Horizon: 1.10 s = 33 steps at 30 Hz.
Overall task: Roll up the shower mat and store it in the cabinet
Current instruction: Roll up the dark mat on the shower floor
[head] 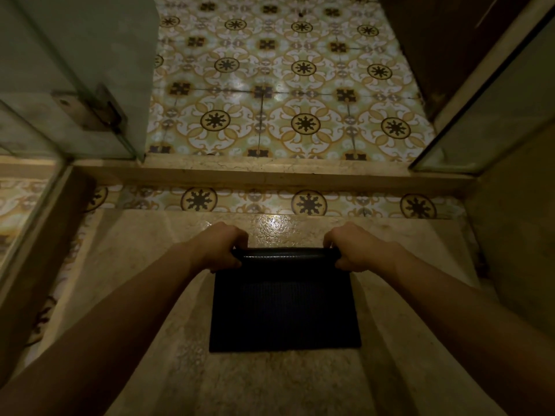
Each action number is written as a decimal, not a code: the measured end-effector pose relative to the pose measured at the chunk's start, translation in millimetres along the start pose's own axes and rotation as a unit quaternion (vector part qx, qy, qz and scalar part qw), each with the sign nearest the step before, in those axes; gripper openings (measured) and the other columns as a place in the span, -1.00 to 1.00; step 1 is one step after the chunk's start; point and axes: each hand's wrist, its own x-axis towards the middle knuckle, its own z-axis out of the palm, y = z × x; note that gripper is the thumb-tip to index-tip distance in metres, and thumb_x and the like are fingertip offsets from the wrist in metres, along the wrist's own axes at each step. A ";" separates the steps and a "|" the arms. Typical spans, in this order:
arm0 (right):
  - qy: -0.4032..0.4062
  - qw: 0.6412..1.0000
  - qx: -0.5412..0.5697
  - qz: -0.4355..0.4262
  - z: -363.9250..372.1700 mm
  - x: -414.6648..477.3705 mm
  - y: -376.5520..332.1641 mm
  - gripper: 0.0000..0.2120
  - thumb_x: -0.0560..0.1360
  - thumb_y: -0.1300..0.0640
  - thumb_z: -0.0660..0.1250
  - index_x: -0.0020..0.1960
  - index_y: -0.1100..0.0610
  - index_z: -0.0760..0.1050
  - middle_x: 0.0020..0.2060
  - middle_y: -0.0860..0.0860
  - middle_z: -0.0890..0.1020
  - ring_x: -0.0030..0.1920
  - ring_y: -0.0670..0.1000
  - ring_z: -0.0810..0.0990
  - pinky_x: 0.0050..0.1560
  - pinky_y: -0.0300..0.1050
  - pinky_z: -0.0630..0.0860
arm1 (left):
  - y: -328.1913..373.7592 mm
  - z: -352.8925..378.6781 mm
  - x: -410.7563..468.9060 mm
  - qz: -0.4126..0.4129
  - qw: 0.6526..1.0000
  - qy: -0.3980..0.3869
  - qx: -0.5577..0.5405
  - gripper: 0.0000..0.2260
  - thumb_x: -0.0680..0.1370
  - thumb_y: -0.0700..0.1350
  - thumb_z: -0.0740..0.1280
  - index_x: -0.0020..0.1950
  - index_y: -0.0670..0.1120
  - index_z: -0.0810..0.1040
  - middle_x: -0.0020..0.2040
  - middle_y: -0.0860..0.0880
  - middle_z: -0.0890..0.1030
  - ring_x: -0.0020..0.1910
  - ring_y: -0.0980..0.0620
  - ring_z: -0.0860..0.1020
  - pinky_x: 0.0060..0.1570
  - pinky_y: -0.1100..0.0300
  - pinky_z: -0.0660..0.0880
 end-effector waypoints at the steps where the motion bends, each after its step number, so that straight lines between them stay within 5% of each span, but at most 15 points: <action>1: -0.001 1.000 0.002 0.004 1.2 -0.9 -0.8 -0.56 0.35 0.17 0.53 0.20 0.06 0.55 0.08 0.08 0.60 0.07 0.08 0.57 -0.03 -0.12 0.52 | 1.2 2.2 -0.9 0.000 1.000 0.004 -0.004 -0.75 0.40 -0.14 0.51 0.03 0.00 0.56 -0.08 0.04 0.58 -0.35 0.22 0.45 -0.46 0.40 0.33; 7: -0.017 1.000 -0.008 -0.016 4.7 -6.4 0.7 -0.53 0.33 0.08 0.54 0.23 0.02 0.56 0.05 0.03 0.63 0.04 0.04 0.58 -0.08 -0.16 0.46 | 1.7 9.7 -6.2 0.025 0.999 0.008 0.023 -0.69 0.41 -0.09 0.49 0.15 0.01 0.60 0.04 0.01 0.63 -0.03 0.07 0.58 -0.18 0.32 0.40; 13: -0.014 1.000 0.012 -0.003 8.3 -7.5 1.0 -0.57 0.37 0.14 0.49 0.22 0.02 0.53 0.07 0.06 0.62 0.04 0.05 0.58 -0.07 -0.13 0.52 | -2.0 9.3 -7.0 0.004 0.999 -0.019 -0.051 -0.73 0.45 -0.20 0.45 0.12 0.00 0.57 0.09 -0.04 0.63 -0.21 0.18 0.56 -0.52 0.53 0.37; 18: -0.021 1.000 -0.008 -0.011 11.9 -11.4 0.1 -0.49 0.34 0.06 0.56 0.26 0.04 0.53 0.09 0.04 0.61 0.09 0.06 0.56 0.01 -0.10 0.51 | 2.8 16.0 -8.4 0.003 1.000 -0.018 -0.024 -0.66 0.44 -0.18 0.47 0.18 -0.01 0.53 0.13 -0.06 0.63 -0.01 0.03 0.60 -0.51 0.57 0.29; 23: -0.033 0.999 0.009 -0.014 9.2 -9.9 0.3 -0.62 0.39 0.17 0.43 0.20 0.03 0.58 0.02 0.05 0.64 0.03 0.06 0.61 -0.09 -0.14 0.52 | 0.2 10.5 -9.3 0.006 0.999 -0.031 -0.043 -0.70 0.48 -0.20 0.41 0.20 -0.03 0.56 0.17 -0.07 0.61 -0.23 0.20 0.51 -0.52 0.57 0.32; 28: -0.017 0.999 0.027 0.007 17.1 -11.9 1.2 -0.53 0.33 0.13 0.55 0.20 0.02 0.52 0.08 0.04 0.60 0.02 0.04 0.58 -0.12 -0.17 0.52 | 6.6 13.7 -10.6 -0.007 1.000 -0.011 -0.001 -0.68 0.42 -0.14 0.49 0.15 0.01 0.58 0.10 -0.01 0.66 -0.01 0.06 0.60 -0.16 0.34 0.41; 33: -0.033 0.999 0.022 -0.004 14.4 -12.1 2.4 -0.58 0.36 0.14 0.46 0.21 0.00 0.54 0.05 0.03 0.62 -0.07 -0.01 0.54 -0.17 -0.19 0.45 | 1.1 11.4 -11.6 0.002 0.999 -0.039 -0.015 -0.71 0.44 -0.12 0.47 0.15 0.04 0.62 0.05 0.02 0.66 -0.07 0.12 0.56 -0.11 0.30 0.39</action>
